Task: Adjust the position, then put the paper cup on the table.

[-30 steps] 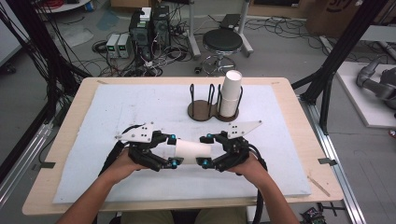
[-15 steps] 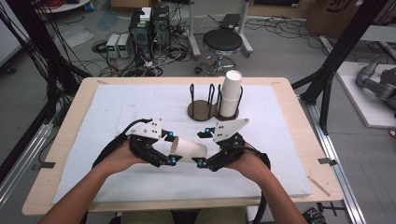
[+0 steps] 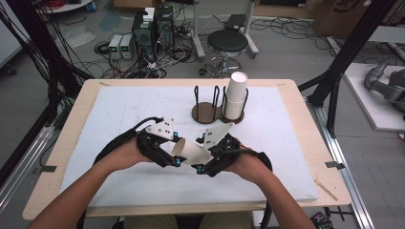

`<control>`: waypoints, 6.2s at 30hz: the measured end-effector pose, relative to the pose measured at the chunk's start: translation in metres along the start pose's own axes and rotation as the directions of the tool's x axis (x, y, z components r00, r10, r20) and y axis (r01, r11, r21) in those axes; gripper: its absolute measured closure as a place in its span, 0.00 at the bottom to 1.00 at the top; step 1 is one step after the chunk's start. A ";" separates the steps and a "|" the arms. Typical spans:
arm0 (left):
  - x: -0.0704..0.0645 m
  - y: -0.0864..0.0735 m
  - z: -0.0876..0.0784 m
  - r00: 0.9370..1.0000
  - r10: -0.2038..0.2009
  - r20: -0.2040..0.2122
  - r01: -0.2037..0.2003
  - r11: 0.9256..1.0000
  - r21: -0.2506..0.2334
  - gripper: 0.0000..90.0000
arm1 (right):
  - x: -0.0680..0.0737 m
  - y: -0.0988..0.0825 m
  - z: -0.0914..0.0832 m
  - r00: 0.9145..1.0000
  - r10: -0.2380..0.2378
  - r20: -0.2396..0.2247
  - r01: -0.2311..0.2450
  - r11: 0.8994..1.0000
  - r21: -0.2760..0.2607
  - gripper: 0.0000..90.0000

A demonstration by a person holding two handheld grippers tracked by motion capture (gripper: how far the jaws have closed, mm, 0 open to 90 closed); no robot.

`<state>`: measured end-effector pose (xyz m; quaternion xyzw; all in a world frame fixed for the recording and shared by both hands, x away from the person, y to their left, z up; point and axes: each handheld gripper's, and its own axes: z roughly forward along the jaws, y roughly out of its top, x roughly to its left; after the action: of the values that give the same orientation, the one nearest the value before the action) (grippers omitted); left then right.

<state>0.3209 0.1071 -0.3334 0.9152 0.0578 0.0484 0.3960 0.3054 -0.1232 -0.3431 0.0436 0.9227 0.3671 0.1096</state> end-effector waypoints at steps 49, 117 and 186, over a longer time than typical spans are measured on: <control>-0.005 -0.040 -0.009 0.988 -0.152 -0.028 0.128 0.905 -0.405 0.19 | -0.003 -0.033 0.013 0.989 0.133 -0.067 -0.138 0.988 -0.069 0.40; -0.010 -0.152 -0.047 0.828 -0.463 -0.316 0.189 0.762 -0.620 0.19 | -0.005 -0.149 -0.060 0.790 0.494 0.362 -0.294 0.825 -0.482 0.39; -0.013 -0.153 -0.050 0.811 -0.503 -0.299 0.196 0.715 -0.671 0.20 | 0.034 -0.168 -0.102 0.702 0.604 0.378 -0.423 0.780 -0.462 0.22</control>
<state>0.2908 0.2453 -0.4116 0.6684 0.3086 0.2018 0.6459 0.2481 -0.3079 -0.3922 0.3782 0.7315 0.5118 0.2449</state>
